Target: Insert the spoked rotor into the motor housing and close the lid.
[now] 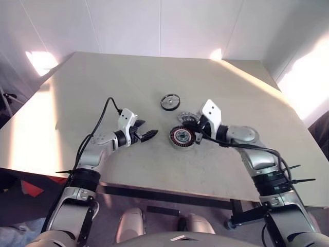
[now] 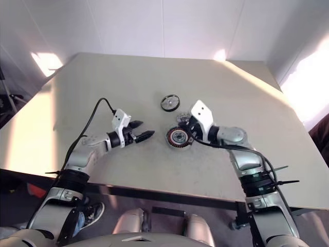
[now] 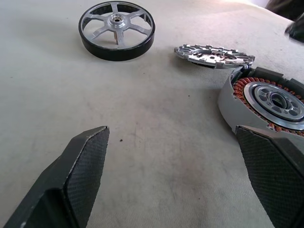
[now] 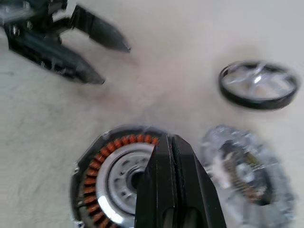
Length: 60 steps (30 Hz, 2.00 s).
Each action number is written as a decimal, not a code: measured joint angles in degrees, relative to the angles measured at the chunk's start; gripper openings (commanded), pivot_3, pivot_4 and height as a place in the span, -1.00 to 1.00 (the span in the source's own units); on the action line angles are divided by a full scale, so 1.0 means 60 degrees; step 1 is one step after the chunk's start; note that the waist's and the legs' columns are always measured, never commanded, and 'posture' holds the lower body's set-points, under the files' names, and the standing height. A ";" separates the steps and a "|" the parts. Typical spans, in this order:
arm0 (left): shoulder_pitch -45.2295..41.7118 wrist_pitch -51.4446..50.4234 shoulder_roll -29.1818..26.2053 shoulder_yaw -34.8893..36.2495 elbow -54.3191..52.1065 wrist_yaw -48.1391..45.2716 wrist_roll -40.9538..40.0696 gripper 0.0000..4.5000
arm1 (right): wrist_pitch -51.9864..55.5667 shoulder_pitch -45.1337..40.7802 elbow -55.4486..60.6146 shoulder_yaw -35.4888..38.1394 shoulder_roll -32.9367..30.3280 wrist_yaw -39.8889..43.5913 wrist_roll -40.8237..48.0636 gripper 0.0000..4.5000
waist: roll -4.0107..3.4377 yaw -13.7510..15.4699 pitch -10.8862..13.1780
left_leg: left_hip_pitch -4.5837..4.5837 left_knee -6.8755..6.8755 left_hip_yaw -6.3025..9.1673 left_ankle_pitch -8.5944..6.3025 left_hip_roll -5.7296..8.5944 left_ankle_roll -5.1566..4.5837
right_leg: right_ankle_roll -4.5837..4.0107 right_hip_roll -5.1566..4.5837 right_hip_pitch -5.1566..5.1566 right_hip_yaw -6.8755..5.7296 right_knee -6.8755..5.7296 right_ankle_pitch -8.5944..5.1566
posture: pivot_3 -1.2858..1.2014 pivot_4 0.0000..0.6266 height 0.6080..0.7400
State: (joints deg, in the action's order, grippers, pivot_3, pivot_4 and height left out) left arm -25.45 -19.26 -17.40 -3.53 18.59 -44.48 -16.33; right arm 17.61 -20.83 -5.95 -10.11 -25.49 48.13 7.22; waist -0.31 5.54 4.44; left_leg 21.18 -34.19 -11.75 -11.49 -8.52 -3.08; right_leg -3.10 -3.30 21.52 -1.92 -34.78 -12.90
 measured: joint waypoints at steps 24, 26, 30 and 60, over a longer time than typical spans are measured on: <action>-0.0088 -0.0005 -0.0019 0.0066 0.0030 0.0005 0.0015 1.00 | 0.0195 -0.0232 0.0740 0.0046 0.0007 -0.0195 0.0000 -0.99 | 0.0011 -0.0007 -0.0008 | -0.0001 0.0011 -0.0001 0.0002 0.0000 0.0005 | 0.0000 0.0000 0.0003 0.0000 0.0002 -0.0001 | 0.03 -1.00 1.00; -0.0087 -0.0007 -0.0022 0.0066 0.0028 0.0008 0.0018 1.00 | 0.0078 -0.0038 -0.0165 -0.0176 0.0303 -0.0283 -0.0087 -0.99 | 0.0011 -0.0005 -0.0007 | -0.0002 0.0010 -0.0001 0.0003 0.0001 0.0005 | 0.0000 0.0000 0.0002 0.0000 0.0003 -0.0001 | 0.03 -1.00 1.00; -0.0106 -0.0010 -0.0027 0.0078 0.0029 0.0020 0.0028 1.00 | -0.0465 -0.0100 -0.0584 -0.0227 0.0459 -0.0479 -0.0143 -0.99 | 0.0015 -0.0016 -0.0014 | -0.0030 0.0006 -0.0001 0.0003 0.0002 0.0007 | 0.0003 -0.0001 -0.0027 0.0003 0.0002 -0.0003 | 0.03 -1.00 1.00; -0.6240 -0.0079 0.3289 0.5217 0.9124 0.4715 -0.2156 1.00 | 0.1365 -0.0644 0.2352 0.1615 -0.0698 -0.0985 0.1083 -0.99 | 0.0022 0.0146 -0.0002 | 0.0104 -0.0016 0.0025 0.0014 0.0009 -0.0052 | 0.0000 -0.0012 0.0080 -0.0042 0.0003 0.0001 | 0.03 -1.00 1.00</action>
State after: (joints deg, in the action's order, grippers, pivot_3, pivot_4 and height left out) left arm -62.89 -19.73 2.33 27.77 73.33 -16.19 -29.27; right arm 25.80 -24.69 8.17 -0.43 -29.67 42.22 13.71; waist -0.18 6.41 4.43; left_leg 21.81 -34.28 -11.60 -11.40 -8.47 -3.39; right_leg -3.11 -3.37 22.00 -2.17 -34.76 -12.89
